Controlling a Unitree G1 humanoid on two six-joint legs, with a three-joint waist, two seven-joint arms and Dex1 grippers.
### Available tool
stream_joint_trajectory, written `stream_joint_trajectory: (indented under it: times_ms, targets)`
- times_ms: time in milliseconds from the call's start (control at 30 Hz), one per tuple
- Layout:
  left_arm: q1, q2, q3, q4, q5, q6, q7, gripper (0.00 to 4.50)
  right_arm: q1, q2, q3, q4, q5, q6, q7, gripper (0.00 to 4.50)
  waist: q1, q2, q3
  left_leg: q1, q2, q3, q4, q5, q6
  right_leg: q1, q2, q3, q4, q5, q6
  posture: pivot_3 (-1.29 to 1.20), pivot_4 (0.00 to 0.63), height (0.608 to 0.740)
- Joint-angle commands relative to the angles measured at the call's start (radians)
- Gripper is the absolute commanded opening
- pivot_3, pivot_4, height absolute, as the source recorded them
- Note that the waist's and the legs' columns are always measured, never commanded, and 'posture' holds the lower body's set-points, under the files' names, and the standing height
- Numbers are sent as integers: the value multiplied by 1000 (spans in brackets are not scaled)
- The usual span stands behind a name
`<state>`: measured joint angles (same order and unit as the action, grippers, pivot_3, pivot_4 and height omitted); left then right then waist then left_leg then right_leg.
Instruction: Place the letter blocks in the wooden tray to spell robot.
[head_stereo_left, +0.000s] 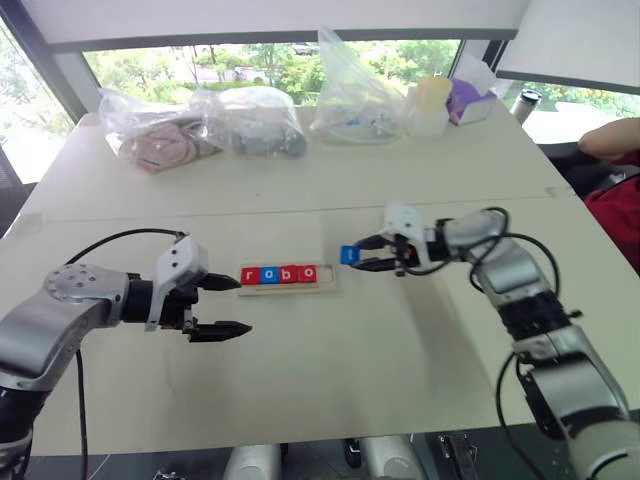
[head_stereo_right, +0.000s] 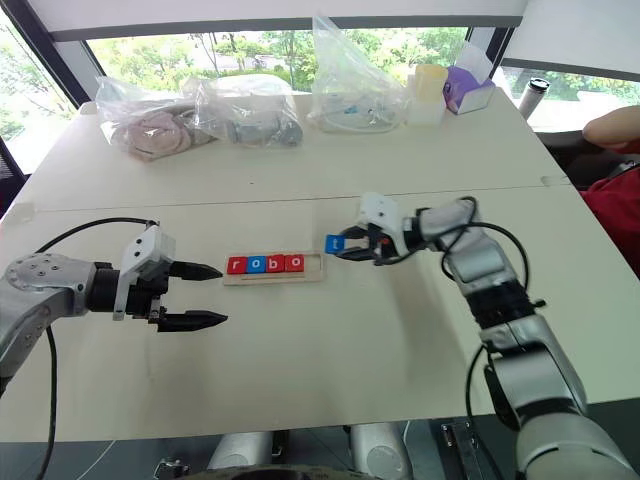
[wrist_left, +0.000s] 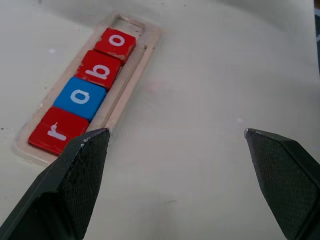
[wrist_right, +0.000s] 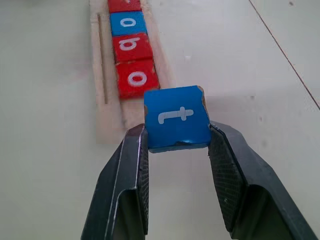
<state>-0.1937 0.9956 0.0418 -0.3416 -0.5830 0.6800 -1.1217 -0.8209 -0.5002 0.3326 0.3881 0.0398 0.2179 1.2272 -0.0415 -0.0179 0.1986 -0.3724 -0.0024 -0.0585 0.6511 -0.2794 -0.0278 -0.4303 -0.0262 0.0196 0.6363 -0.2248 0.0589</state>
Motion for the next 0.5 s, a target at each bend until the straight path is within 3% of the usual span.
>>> stream_joint_trajectory:
  times_ms: [33, 500]
  targets:
    - [12, -2, 55, -33, -9, -8, 21, 4500, -55, 22, 38, 88, -47, -49, 20, 1119, 3, 0, 0, -1, 0, -1, 0, 0, 0, 0, 0, 0, 0, 0, 0, 0, 150, 740]
    - [58, -16, 88, -80, -27, 11, 71, 4500, -92, 51, 53, 161, -72, -106, 89, 1119, -1, 0, 0, 0, 0, 0, 0, 0, 0, 0, -1, 0, 0, 1, 1, 0, 150, 740]
